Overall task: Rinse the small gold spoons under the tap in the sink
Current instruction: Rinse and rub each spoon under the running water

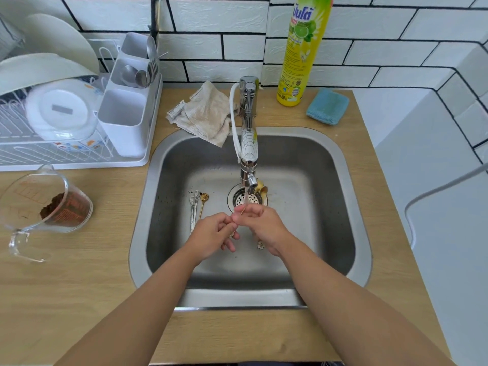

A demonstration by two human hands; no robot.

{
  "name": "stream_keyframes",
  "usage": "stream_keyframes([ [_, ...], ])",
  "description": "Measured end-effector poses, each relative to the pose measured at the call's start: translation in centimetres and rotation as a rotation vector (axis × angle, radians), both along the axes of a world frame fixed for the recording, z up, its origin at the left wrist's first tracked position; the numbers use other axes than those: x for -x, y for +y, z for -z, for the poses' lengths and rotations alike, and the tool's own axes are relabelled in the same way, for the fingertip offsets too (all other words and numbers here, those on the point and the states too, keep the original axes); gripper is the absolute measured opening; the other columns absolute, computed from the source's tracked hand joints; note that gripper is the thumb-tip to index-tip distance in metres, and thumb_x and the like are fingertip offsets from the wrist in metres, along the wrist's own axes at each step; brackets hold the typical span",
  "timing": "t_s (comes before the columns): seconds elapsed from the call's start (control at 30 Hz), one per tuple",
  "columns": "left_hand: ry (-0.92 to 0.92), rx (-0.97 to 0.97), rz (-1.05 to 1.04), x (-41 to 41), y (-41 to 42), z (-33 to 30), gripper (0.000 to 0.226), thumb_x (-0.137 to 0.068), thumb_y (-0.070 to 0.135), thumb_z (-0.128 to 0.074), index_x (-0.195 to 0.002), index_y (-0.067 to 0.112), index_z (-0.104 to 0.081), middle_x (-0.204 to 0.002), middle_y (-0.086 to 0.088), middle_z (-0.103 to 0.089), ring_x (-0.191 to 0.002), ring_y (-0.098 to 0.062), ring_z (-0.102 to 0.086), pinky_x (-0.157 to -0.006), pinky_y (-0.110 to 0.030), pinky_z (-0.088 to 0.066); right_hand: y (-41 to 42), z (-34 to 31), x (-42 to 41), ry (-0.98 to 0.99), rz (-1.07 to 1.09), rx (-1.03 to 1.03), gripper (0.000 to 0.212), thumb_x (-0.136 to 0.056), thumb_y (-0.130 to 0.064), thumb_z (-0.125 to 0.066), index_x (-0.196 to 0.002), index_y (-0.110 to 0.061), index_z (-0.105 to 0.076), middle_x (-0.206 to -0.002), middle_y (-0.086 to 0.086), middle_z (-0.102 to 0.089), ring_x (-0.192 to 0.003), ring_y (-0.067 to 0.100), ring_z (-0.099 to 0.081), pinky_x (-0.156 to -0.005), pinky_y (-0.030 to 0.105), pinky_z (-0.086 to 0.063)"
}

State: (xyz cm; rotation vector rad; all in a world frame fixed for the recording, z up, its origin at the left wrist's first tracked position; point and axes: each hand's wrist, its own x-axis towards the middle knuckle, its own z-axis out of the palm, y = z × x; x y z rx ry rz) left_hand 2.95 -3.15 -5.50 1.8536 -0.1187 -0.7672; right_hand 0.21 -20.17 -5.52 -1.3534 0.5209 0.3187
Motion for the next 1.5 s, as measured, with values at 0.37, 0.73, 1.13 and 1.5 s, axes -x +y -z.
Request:
stream_keyframes([
  [0.37,-0.005,-0.030,0.039,0.1,0.0,-0.3,0.012,-0.101,0.017,-0.056,-0.097,0.007,-0.062,-0.083,-0.009,-0.076,-0.058,-0.024,-0.072,-0.050,-0.022,-0.050,-0.5,0.0,0.3,-0.021,-0.041,0.002,0.011,-0.084,-0.004,-0.082,-0.094,-0.005,-0.079,-0.093,-0.003,-0.077,-0.056,-0.007,-0.063,-0.050,0.005,-0.043],
  [0.73,0.017,-0.116,0.064,0.0,0.2,0.3,0.023,-0.098,0.030,-0.046,-0.079,0.023,-0.056,-0.064,0.005,-0.066,-0.055,-0.017,-0.062,-0.058,-0.031,-0.046,-0.4,0.2,0.0,0.026,-0.007,-0.005,0.021,-0.086,-0.008,-0.082,-0.106,-0.007,-0.078,-0.087,-0.004,-0.078,-0.047,-0.006,-0.057,-0.043,0.008,-0.038],
  [1.13,0.048,-0.318,0.065,-0.3,0.5,0.0,0.061,-0.092,0.070,-0.037,-0.061,0.020,-0.052,-0.048,0.004,-0.055,-0.040,-0.012,-0.048,-0.053,-0.028,-0.039,-1.0,0.6,-0.4,-0.090,0.108,0.117,0.005,-0.091,-0.023,-0.079,-0.091,-0.020,-0.075,-0.097,0.008,-0.081,-0.084,0.005,-0.074,-0.076,0.014,-0.049],
  [1.5,-0.172,-0.323,0.137,-0.4,0.8,0.6,0.031,-0.106,0.039,-0.038,-0.082,0.028,-0.054,-0.068,0.008,-0.055,-0.059,-0.009,-0.047,-0.056,-0.026,-0.037,-0.3,0.9,-0.1,-0.142,0.010,0.184,0.011,-0.096,-0.015,-0.070,-0.105,-0.016,-0.077,-0.098,0.000,-0.081,-0.097,0.009,-0.075,-0.094,0.021,-0.056],
])
